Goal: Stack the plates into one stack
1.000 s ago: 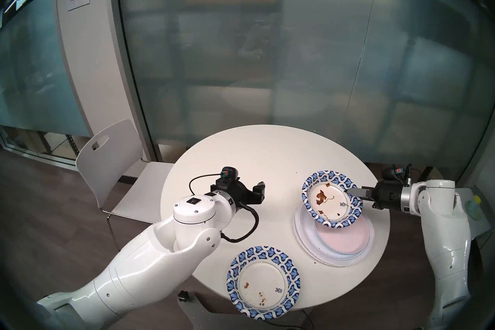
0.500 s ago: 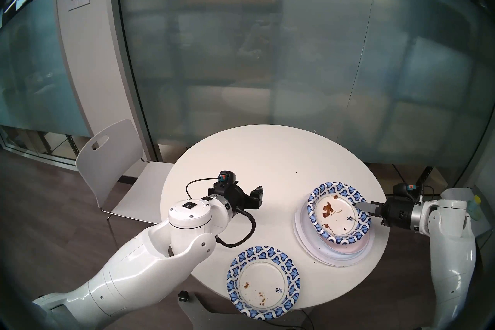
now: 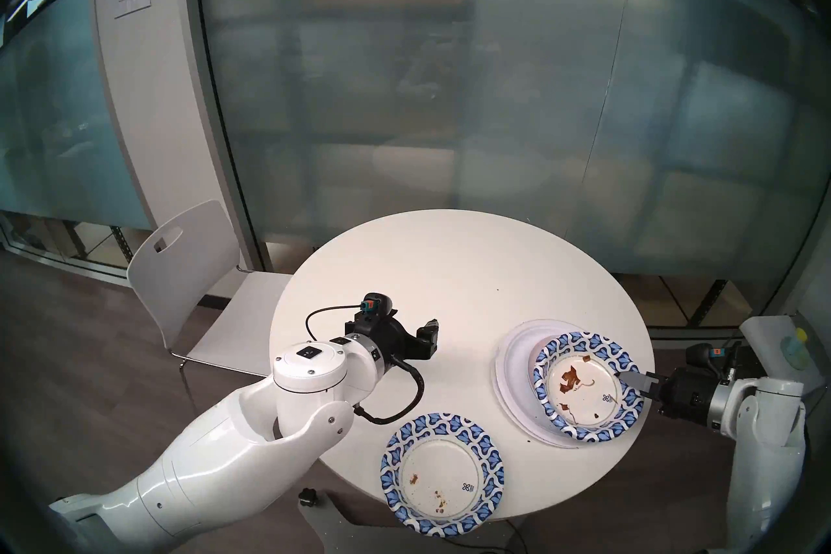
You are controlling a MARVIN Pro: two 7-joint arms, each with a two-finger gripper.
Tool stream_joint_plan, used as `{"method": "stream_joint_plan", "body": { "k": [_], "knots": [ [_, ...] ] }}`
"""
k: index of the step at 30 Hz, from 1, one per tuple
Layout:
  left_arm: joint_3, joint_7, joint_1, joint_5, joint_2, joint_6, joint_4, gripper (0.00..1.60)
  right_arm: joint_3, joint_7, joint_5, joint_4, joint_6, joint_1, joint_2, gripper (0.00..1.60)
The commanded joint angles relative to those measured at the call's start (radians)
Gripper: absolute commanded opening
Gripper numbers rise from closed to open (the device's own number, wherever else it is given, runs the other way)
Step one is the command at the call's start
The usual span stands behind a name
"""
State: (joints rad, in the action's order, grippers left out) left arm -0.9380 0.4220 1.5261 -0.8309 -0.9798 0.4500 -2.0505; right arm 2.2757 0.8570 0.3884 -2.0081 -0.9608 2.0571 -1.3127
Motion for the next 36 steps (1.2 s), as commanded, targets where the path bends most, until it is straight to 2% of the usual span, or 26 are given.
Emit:
{"method": "stream_joint_plan", "body": {
  "k": [1,3,4,8,22,36],
  "knots": [
    [-0.027,-0.001,0.005,-0.009,0.011,-0.015,-0.039,1.60,0.023,-0.027,-0.004,-0.121,0.043,0.073,-0.121,0.00],
    [-0.031,0.001,0.008,-0.011,0.012,-0.016,-0.040,1.60,0.019,-0.038,-0.006,-0.127,0.047,0.070,-0.125,0.00],
    [-0.037,0.001,0.010,-0.015,0.015,-0.018,-0.040,1.60,0.017,-0.058,-0.021,-0.146,0.053,0.058,-0.153,0.00],
    [-0.043,0.000,0.012,-0.018,0.018,-0.020,-0.037,1.60,0.008,-0.076,-0.028,-0.141,0.059,0.038,-0.158,0.00],
    [-0.039,0.006,0.009,-0.018,0.015,-0.024,-0.032,1.60,0.021,-0.115,-0.019,-0.026,0.075,-0.074,-0.132,0.00],
    [-0.050,0.010,0.000,-0.021,0.015,-0.020,-0.022,1.60,-0.026,-0.127,-0.026,0.031,0.078,-0.125,-0.105,0.00]
  ]
}}
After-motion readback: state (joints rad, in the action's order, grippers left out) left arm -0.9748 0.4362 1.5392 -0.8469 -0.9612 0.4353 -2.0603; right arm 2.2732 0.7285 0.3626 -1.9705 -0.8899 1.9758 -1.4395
